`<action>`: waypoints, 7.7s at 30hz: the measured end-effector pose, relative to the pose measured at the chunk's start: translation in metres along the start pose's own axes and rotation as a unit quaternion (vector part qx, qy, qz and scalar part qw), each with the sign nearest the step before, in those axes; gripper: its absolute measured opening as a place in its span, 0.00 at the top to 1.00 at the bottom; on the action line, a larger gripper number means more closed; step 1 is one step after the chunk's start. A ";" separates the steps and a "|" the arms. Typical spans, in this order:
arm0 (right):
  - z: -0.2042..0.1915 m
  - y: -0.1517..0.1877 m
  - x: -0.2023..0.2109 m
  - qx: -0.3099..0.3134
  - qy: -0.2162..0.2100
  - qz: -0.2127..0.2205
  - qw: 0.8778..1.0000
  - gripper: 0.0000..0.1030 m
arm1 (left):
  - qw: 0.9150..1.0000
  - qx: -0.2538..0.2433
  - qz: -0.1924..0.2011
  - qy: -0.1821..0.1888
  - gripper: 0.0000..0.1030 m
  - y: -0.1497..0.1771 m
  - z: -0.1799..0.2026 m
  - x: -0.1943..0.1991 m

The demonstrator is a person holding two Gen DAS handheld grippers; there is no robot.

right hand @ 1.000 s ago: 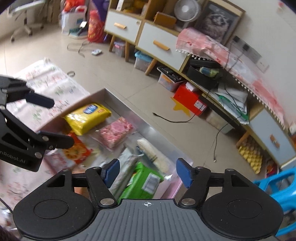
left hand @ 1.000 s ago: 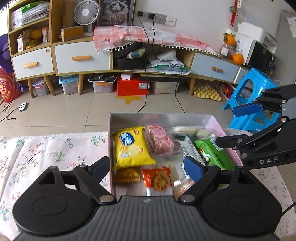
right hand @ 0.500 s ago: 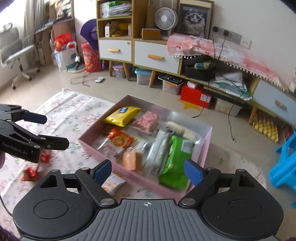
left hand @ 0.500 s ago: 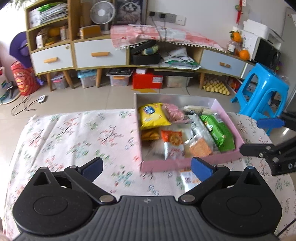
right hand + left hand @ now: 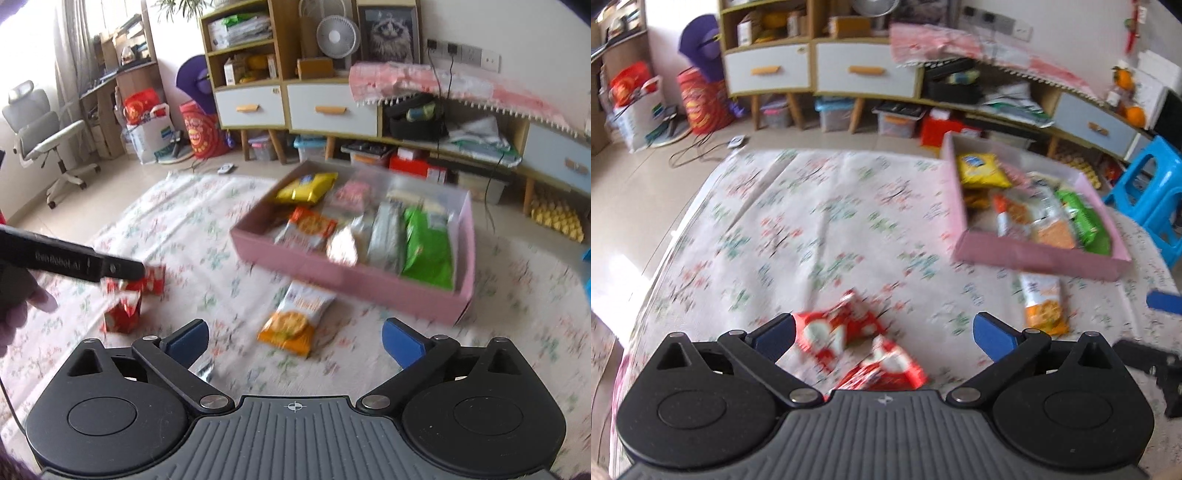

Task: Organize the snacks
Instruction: 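Withdraw both tools from the box toward the remaining snacks, then grasp the red-white candy pack with the left gripper while the right grasps the orange biscuit pack, then carry the candy pack and biscuit pack into the pink box and open both grippers, then withdraw both tools from the box toward the last two snacks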

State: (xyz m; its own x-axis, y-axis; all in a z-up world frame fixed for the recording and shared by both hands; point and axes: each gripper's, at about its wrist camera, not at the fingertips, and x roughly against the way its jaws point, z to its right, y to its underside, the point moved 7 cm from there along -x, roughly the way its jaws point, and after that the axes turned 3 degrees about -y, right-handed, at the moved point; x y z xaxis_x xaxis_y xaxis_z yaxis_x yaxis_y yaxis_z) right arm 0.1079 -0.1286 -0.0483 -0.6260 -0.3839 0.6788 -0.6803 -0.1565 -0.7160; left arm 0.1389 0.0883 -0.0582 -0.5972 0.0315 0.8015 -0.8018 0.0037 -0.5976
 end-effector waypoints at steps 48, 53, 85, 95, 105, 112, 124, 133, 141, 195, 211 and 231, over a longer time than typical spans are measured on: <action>0.002 0.013 -0.091 -0.022 0.089 0.001 0.996 0.05 | 0.993 -0.055 -0.040 0.100 0.62 0.031 -0.015 -0.029; -0.002 0.014 -0.085 -0.011 0.078 0.002 0.997 0.37 | 0.993 -0.037 -0.043 0.107 0.63 0.029 -0.014 -0.029; 0.024 -0.013 -0.021 -0.070 0.046 0.029 0.996 0.63 | 0.989 0.019 -0.014 0.146 0.63 0.002 0.035 -0.019; 0.055 -0.032 -0.015 -0.114 0.050 0.057 0.991 0.63 | 0.991 0.018 0.013 0.135 0.63 -0.017 0.058 -0.016; 0.087 -0.044 -0.025 -0.163 0.026 0.070 0.984 0.63 | 0.987 0.021 0.035 0.155 0.63 -0.060 0.081 -0.033; 0.103 -0.051 -0.040 -0.192 0.002 0.081 0.978 0.63 | 0.981 0.006 0.051 0.186 0.63 -0.076 0.105 -0.051; 0.103 -0.043 -0.061 -0.179 -0.008 0.067 0.982 0.63 | 0.979 -0.010 0.040 0.201 0.63 -0.075 0.113 -0.074; 0.103 -0.041 -0.061 -0.180 -0.011 0.065 0.981 0.63 | 0.974 -0.016 0.031 0.224 0.62 -0.078 0.121 -0.077; 0.105 -0.043 -0.059 -0.186 -0.012 0.069 0.980 0.57 | 0.976 -0.016 0.036 0.216 0.55 -0.077 0.122 -0.076; -0.047 0.052 -0.024 0.041 -0.007 -0.032 0.999 0.08 | 0.993 -0.111 0.040 0.024 0.01 0.025 -0.006 -0.029; -0.064 0.074 -0.037 0.097 -0.006 -0.040 0.995 0.02 | 0.997 -0.041 0.024 0.052 0.04 0.035 0.011 -0.039; -0.060 0.070 -0.046 0.062 -0.010 -0.059 0.996 0.00 | 0.998 -0.015 0.059 -0.013 0.22 0.028 0.017 -0.040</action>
State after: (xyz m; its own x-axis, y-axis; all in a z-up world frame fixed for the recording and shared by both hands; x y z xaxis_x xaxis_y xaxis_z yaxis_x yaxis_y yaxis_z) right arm 0.0665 -0.0675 -0.1202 -0.5353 -0.3743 0.7572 -0.6959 -0.3127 -0.6465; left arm 0.1394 0.0698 -0.1065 -0.6884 0.0076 0.7253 -0.7248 0.0317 -0.6882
